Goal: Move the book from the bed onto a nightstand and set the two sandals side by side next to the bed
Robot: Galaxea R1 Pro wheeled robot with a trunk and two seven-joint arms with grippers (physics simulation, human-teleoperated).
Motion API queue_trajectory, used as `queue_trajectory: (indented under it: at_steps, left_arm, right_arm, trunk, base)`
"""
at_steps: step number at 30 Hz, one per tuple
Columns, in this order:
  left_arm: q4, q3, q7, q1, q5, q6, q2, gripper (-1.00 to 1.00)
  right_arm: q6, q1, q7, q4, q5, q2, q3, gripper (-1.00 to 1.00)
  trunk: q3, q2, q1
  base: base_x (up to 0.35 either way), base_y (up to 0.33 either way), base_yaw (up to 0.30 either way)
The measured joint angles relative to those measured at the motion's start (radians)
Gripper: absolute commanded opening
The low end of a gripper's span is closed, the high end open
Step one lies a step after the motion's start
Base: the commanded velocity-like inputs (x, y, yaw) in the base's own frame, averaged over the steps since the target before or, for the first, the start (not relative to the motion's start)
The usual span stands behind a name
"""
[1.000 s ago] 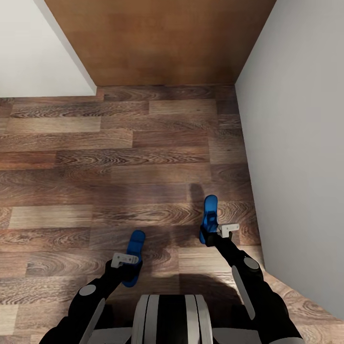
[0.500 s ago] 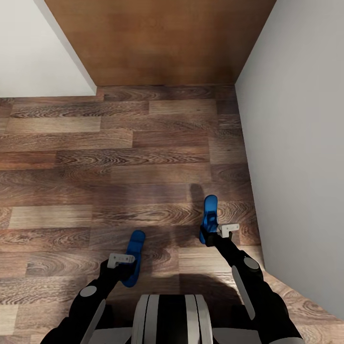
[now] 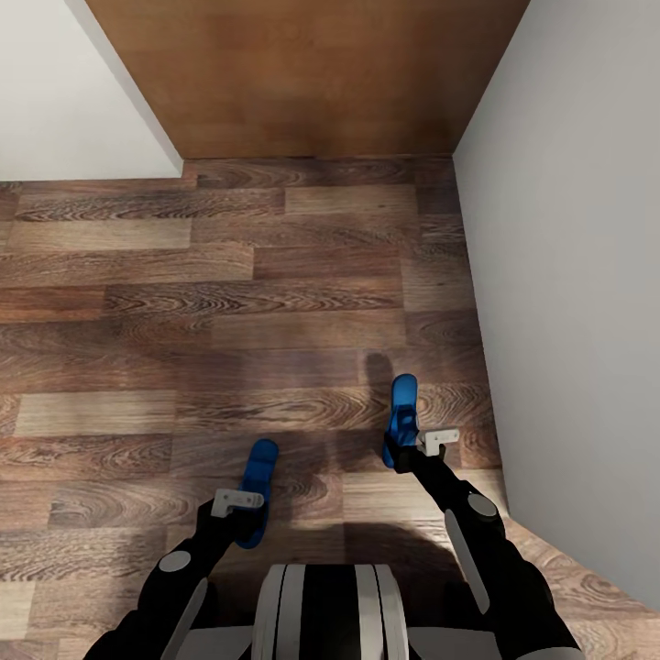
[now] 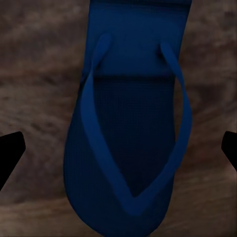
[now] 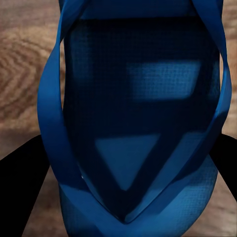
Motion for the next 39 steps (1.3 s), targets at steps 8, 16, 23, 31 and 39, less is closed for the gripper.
queue_trajectory:
  at_steps: [8,16,23,31,39]
  left_arm:
    - [0.004,0.000,0.000,0.000,0.000,0.000,0.000,1.00]
    - [0.004,0.000,0.000,0.000,0.000,0.000,0.000,1.00]
    - [-0.002,0.000,-0.004,0.000,0.001,0.005,-0.003,1.00]
    - [-0.043,-0.002,-0.002,-0.030,0.000,0.116,-0.057,1.00]
    - [-0.064,-0.002,0.000,-0.050,0.000,0.144,-0.059,1.00]
  right_arm:
    - [0.000,0.000,0.000,0.000,0.000,0.000,0.000,-1.00]
    - [0.000,0.000,0.000,0.000,0.000,0.000,0.000,-1.00]
    - [0.000,0.000,0.000,0.000,0.000,0.000,0.000,-1.00]
    - [0.000,0.000,0.000,0.000,0.000,0.000,0.000,-1.00]
    - [0.000,0.000,0.000,0.000,0.000,-0.001,0.000,-1.00]
  trunk:
    - [0.000,0.000,0.001]
    - [0.000,-0.002,0.004]
    - [0.000,-0.002,0.004]
    - [0.000,-0.002,0.004]
    - [0.000,-0.002,0.004]
  base:
    - [0.000,0.000,0.000]
    - [0.000,0.000,0.000]
    - [0.000,0.000,0.000]
    - [0.000,0.000,0.000]
    - [0.000,0.000,0.000]
